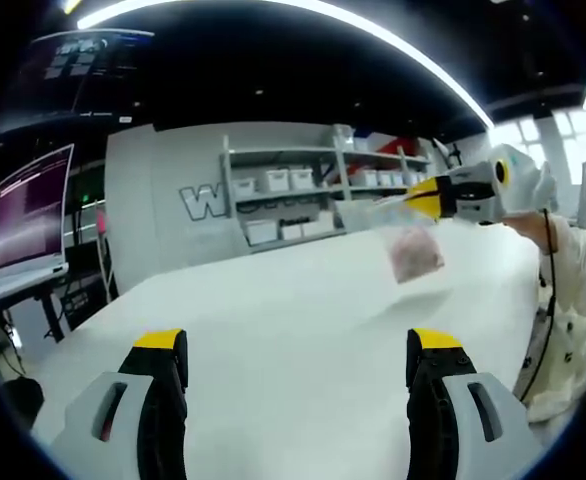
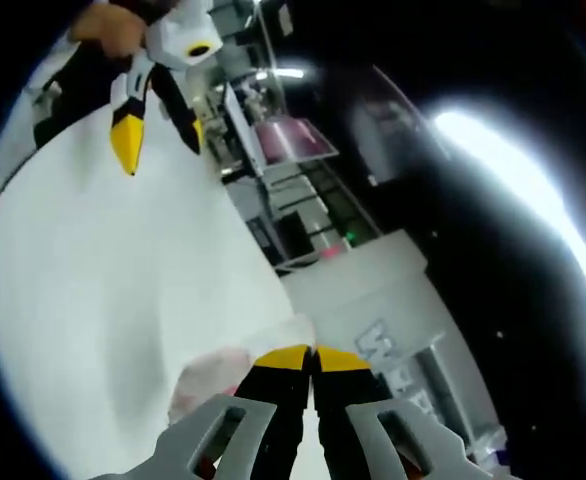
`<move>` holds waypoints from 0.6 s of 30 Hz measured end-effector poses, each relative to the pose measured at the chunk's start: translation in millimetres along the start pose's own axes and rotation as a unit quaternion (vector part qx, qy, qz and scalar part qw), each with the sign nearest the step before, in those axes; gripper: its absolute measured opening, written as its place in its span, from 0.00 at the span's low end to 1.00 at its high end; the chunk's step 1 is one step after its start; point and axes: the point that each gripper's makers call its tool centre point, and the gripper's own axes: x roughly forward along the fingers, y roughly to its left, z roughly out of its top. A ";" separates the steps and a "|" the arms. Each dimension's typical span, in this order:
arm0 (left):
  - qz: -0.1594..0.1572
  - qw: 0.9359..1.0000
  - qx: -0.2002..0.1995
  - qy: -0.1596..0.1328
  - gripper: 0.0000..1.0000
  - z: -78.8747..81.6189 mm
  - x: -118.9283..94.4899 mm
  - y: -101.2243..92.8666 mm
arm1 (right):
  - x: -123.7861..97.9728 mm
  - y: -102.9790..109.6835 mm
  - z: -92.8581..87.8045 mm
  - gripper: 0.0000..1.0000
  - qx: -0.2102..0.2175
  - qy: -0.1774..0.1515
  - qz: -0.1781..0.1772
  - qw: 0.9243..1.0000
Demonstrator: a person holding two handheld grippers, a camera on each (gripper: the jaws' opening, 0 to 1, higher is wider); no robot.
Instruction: Open the resealable bag by pulling the two sides of the seal apart until the entire bag opening is separated and visibly accessible.
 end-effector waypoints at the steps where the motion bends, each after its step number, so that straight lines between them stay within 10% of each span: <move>1: 0.000 1.000 0.000 0.000 0.90 0.1 -0.1 0.0 | -0.2 0.2 0.2 0.00 0.000 0.000 0.000 1.000; 18: -0.001 1.000 0.004 -0.002 0.90 3.5 -1.7 -1.1 | -8.6 14.9 -2.6 0.00 0.007 0.008 0.015 1.000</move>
